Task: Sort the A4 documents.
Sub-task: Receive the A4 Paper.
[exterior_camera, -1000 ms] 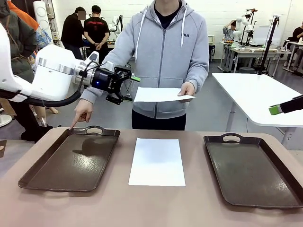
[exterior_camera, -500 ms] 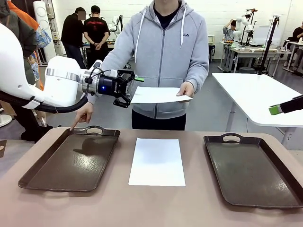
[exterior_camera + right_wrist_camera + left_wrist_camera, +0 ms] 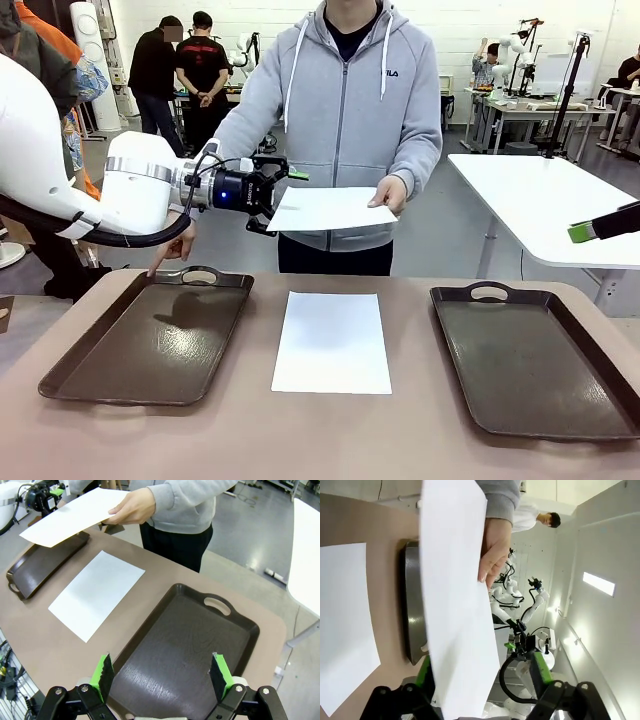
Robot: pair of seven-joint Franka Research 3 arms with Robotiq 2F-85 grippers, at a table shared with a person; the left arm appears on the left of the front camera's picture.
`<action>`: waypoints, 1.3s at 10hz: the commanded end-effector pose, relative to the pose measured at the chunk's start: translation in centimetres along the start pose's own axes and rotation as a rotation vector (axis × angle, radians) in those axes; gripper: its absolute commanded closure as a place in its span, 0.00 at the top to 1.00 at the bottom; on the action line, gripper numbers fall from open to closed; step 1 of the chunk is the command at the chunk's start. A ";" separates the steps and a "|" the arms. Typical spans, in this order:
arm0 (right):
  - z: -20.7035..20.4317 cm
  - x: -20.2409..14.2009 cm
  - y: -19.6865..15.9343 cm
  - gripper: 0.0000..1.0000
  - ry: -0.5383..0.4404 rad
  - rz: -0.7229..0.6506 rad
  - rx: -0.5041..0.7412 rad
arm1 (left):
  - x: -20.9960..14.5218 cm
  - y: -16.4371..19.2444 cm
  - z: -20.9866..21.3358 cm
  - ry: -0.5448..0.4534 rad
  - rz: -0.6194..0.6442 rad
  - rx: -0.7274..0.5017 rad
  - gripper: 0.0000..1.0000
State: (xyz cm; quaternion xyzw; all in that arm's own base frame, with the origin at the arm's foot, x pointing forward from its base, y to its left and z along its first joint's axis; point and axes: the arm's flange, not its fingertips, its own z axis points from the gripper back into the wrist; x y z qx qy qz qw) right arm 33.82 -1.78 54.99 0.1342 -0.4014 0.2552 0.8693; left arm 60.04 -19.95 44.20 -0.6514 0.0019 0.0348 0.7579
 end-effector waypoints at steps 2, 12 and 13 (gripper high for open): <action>-0.2 0.0 0.0 1.00 -0.001 0.000 0.007 | -0.3 -0.4 1.2 0.007 -0.098 0.007 0.61; -0.2 0.0 0.0 1.00 -0.001 0.000 0.007 | -0.8 0.0 2.1 -0.001 -0.140 -0.006 0.18; -0.2 0.0 0.0 1.00 -0.001 0.000 0.007 | -0.9 0.0 2.2 -0.006 -0.138 -0.007 0.00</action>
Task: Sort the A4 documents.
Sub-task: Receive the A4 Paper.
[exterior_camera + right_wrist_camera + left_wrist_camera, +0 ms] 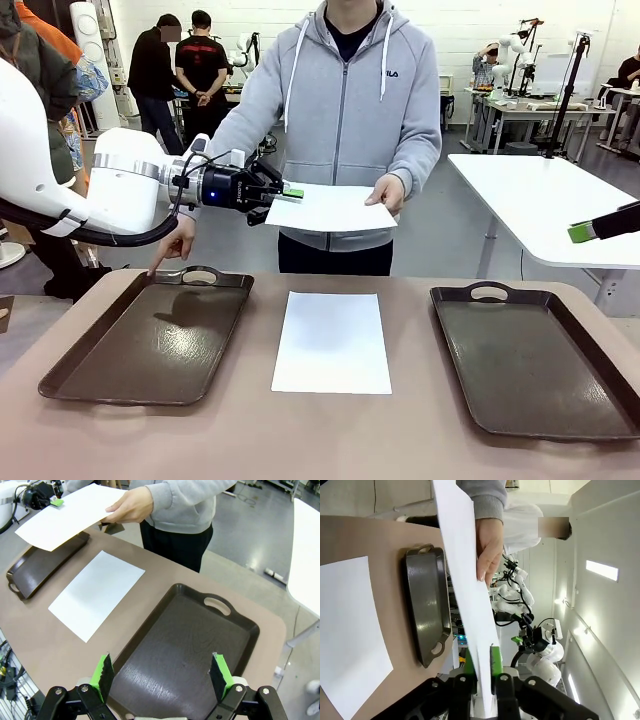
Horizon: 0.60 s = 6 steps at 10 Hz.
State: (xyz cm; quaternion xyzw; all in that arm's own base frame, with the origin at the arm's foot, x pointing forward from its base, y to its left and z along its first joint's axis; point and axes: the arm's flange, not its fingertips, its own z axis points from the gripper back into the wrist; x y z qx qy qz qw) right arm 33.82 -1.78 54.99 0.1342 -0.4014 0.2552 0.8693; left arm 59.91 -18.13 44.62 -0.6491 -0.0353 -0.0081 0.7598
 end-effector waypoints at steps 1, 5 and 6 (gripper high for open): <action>-0.2 0.0 0.0 1.00 -0.001 0.000 0.007 | -0.9 0.1 0.3 -0.007 -0.025 -0.009 0.00; -0.2 0.0 0.0 1.00 -0.001 0.000 0.007 | -0.9 0.1 0.3 -0.008 -0.023 -0.004 0.00; -0.2 0.0 0.0 1.00 -0.001 0.000 0.007 | -0.9 0.0 0.3 -0.008 -0.024 -0.003 0.00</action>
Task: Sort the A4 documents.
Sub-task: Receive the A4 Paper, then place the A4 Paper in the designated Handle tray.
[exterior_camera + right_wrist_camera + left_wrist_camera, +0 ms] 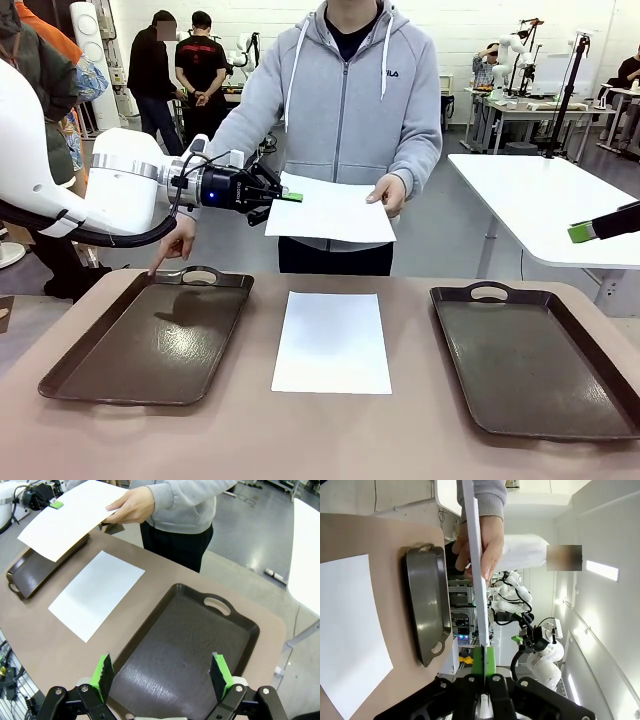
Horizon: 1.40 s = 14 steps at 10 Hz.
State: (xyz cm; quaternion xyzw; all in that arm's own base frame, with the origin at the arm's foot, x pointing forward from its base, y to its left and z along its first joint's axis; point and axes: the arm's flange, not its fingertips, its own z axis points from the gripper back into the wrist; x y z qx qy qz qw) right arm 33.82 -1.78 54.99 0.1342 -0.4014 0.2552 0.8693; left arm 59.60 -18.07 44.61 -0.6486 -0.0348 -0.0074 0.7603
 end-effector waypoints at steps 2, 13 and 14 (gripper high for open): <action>-0.2 0.0 0.0 1.00 -0.001 0.000 0.007 | -0.7 -0.2 0.3 0.008 -0.052 -0.006 0.00; -0.2 0.0 0.0 1.00 -0.001 0.000 0.007 | 0.0 0.0 0.0 -0.001 -0.001 0.000 0.00; -0.2 0.0 0.0 1.00 -0.001 0.000 0.007 | 0.0 0.0 0.0 -0.001 -0.001 0.000 0.00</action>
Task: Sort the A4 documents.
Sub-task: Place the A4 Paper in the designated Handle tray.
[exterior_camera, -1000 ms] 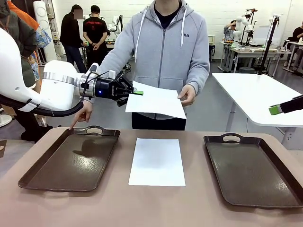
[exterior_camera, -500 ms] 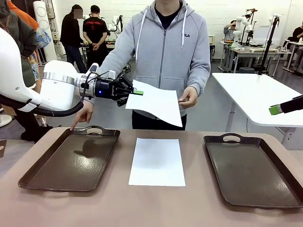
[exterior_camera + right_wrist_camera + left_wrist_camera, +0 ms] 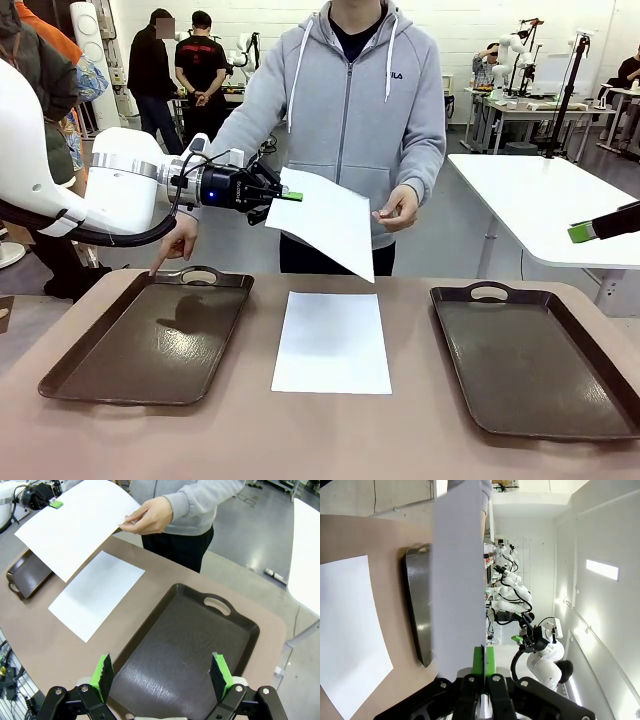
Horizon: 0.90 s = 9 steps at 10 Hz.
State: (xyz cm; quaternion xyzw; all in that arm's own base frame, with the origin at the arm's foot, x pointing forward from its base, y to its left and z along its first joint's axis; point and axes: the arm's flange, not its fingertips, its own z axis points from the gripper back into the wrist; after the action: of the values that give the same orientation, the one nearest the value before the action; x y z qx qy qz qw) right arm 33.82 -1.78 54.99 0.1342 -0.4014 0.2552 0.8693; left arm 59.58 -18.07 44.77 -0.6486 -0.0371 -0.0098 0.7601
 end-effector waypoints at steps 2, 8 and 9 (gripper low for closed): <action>-0.2 0.0 0.0 1.00 -0.001 0.000 0.007 | 0.0 0.1 0.0 0.000 0.006 0.001 0.00; -0.2 0.0 0.0 1.00 -0.001 0.000 0.007 | -0.8 -2.4 3.3 0.135 -0.021 0.080 0.01; -0.2 0.0 0.0 1.00 -0.001 0.000 0.007 | -1.0 -2.7 5.3 0.205 -0.037 0.106 0.01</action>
State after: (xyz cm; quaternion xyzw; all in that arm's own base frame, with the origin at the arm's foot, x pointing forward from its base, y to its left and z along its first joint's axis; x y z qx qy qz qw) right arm 33.82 -1.78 54.99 0.1342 -0.4014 0.2552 0.8693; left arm 58.14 -15.40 46.97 -0.6117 0.0052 -0.0648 0.7884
